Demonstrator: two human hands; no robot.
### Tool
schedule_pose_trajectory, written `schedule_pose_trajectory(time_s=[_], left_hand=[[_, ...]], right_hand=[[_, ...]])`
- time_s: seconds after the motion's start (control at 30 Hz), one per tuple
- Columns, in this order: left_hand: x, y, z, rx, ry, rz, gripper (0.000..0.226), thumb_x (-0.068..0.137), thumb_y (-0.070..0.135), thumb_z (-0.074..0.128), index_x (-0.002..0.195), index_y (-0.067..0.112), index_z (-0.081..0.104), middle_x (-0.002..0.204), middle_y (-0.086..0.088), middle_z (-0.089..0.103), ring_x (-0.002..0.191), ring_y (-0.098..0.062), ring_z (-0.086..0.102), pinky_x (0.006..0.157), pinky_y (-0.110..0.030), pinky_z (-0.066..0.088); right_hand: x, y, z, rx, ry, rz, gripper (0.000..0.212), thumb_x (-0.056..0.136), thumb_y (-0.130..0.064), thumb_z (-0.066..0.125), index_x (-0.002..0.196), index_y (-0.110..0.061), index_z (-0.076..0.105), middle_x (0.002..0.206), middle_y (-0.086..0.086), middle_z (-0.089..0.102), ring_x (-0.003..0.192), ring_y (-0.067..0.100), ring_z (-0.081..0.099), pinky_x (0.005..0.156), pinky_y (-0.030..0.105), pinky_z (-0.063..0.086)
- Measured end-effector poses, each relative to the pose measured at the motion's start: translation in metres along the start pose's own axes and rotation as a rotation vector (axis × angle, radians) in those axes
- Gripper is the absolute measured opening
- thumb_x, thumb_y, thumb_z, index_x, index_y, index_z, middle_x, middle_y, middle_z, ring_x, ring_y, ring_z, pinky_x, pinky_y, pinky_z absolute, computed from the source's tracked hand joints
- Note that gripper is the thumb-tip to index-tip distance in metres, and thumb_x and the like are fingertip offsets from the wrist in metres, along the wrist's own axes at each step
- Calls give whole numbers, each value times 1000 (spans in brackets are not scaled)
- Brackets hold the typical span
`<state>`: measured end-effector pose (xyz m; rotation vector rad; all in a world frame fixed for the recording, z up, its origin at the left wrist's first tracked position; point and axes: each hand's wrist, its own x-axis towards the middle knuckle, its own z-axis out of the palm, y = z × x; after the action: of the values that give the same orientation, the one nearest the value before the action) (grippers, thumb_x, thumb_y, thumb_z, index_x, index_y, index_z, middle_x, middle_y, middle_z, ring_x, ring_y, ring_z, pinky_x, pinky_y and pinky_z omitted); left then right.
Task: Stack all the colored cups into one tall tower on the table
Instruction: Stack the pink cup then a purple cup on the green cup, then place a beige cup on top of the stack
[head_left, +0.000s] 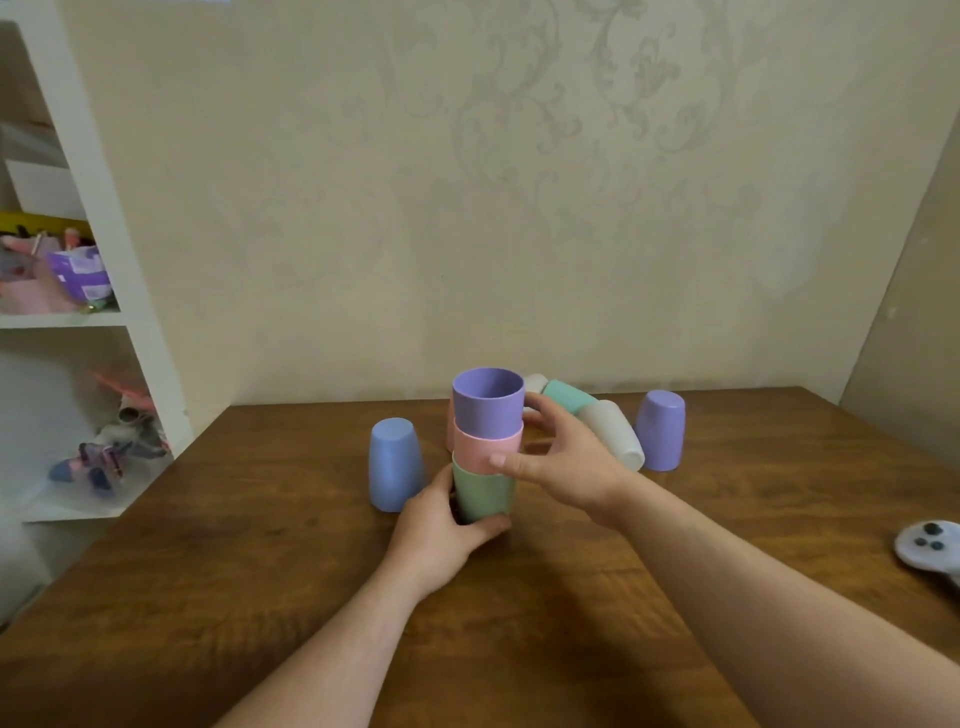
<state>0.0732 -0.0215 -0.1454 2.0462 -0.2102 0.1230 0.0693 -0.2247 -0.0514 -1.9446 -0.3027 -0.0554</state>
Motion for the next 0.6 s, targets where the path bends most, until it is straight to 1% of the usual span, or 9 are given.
schedule_pose_trajectory(time_s=[0.07, 0.13, 0.17, 0.23, 0.3, 0.4, 0.43, 0.5, 0.6], left_hand=[[4, 1, 0, 7, -7, -21, 87, 69, 61, 93, 144, 45, 52, 133, 23, 67, 120, -6, 64, 103, -39, 56], [8, 4, 0, -1, -18, -68, 97, 68, 58, 95, 151, 39, 50, 138, 18, 65, 123, -10, 63, 106, -41, 54], [10, 6, 1, -12, -22, -85, 98, 67, 57, 96, 151, 38, 50, 138, 16, 66, 124, -11, 63, 107, -41, 54], [11, 8, 3, -16, -17, -99, 99, 66, 55, 98, 151, 37, 50, 139, 14, 66, 124, -13, 63, 107, -42, 54], [11, 7, 6, -5, -1, -91, 97, 67, 56, 97, 150, 38, 51, 139, 15, 67, 124, -12, 64, 107, -43, 54], [9, 5, 8, 17, 15, -73, 93, 68, 60, 95, 148, 41, 51, 137, 18, 67, 122, -9, 64, 105, -41, 56], [9, 4, 8, 14, 17, -69, 92, 68, 60, 95, 147, 42, 52, 137, 19, 67, 122, -9, 64, 105, -41, 56], [9, 3, 8, 13, 20, -63, 91, 67, 61, 94, 145, 44, 52, 135, 21, 67, 121, -8, 64, 104, -41, 57], [9, 2, 8, 31, 14, -59, 90, 66, 64, 93, 144, 46, 52, 124, 27, 65, 120, -6, 64, 101, -37, 57]], right_hand=[[3, 11, -22, -312, 191, 27, 71, 86, -48, 85, 149, -33, 58, 145, -11, 64, 126, 10, 64, 101, 30, 53], [6, 23, -45, -674, 393, 134, 57, 97, -50, 67, 150, -31, 58, 148, -7, 62, 127, 19, 62, 90, 37, 54], [7, 31, -54, -783, 423, 189, 54, 100, -49, 59, 151, -32, 55, 149, -5, 60, 128, 22, 61, 86, 40, 53], [10, 43, -64, -894, 350, 276, 53, 103, -45, 51, 155, -37, 46, 150, -2, 54, 128, 28, 60, 79, 42, 50], [14, 53, -66, -971, 192, 343, 61, 101, -47, 55, 159, -42, 34, 150, 1, 46, 123, 31, 60, 79, 44, 53], [14, 64, -58, -1013, 62, 438, 76, 100, -57, 59, 166, -43, 23, 167, 3, 25, 131, 35, 52, 95, 50, 56], [13, 67, -55, -1048, 81, 436, 73, 101, -58, 58, 165, -45, 26, 168, 4, 25, 133, 36, 47, 97, 51, 53], [9, 70, -50, -1162, 166, 386, 60, 99, -64, 55, 155, -45, 42, 158, 5, 38, 130, 36, 42, 96, 50, 48], [5, 68, -44, -1201, 269, 355, 52, 93, -71, 60, 128, -32, 57, 132, 5, 51, 118, 32, 46, 92, 48, 47]])
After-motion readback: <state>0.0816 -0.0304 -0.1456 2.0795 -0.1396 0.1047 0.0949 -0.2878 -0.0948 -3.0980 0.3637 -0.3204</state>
